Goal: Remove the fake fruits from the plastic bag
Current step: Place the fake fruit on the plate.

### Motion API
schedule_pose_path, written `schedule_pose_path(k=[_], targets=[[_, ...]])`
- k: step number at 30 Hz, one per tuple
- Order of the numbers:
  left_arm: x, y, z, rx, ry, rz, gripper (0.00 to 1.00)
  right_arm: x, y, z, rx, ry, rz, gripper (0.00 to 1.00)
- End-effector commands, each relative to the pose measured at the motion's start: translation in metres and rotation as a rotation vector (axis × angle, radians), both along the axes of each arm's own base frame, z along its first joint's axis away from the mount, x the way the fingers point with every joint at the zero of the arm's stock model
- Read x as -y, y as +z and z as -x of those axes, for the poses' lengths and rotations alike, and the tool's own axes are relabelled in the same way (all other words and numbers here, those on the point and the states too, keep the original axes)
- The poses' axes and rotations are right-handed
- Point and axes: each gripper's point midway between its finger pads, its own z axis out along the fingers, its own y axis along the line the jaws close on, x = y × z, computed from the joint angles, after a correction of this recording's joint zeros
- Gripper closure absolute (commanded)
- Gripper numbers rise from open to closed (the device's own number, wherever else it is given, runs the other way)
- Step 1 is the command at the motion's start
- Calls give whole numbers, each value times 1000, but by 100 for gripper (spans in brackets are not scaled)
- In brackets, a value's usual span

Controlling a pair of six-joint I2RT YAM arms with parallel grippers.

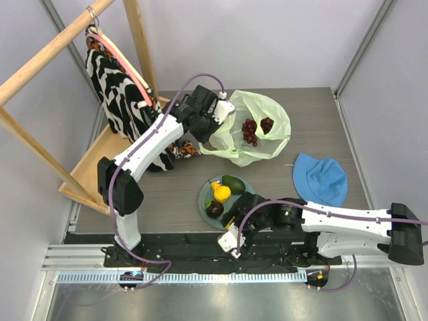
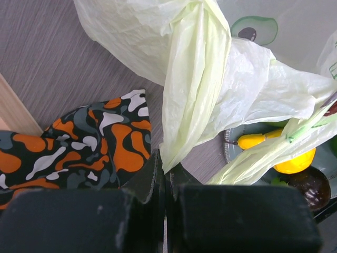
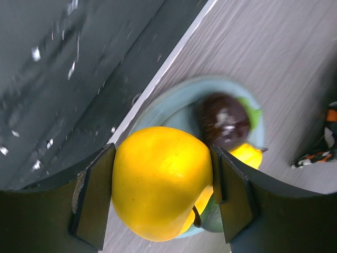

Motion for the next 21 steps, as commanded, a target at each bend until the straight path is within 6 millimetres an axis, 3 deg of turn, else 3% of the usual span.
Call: schedule_pose_path(k=[1, 5, 10, 21], targets=[[-8, 30, 7, 75, -17, 9, 100, -6, -9, -16, 180, 54, -34, 57], [-13, 26, 13, 71, -25, -15, 100, -12, -19, -18, 210, 54, -36, 56], [-17, 25, 19, 64, -29, -19, 100, -23, -15, -17, 218, 59, -85, 55], [-15, 24, 23, 48, -37, -7, 100, -19, -33, -22, 254, 62, -48, 47]])
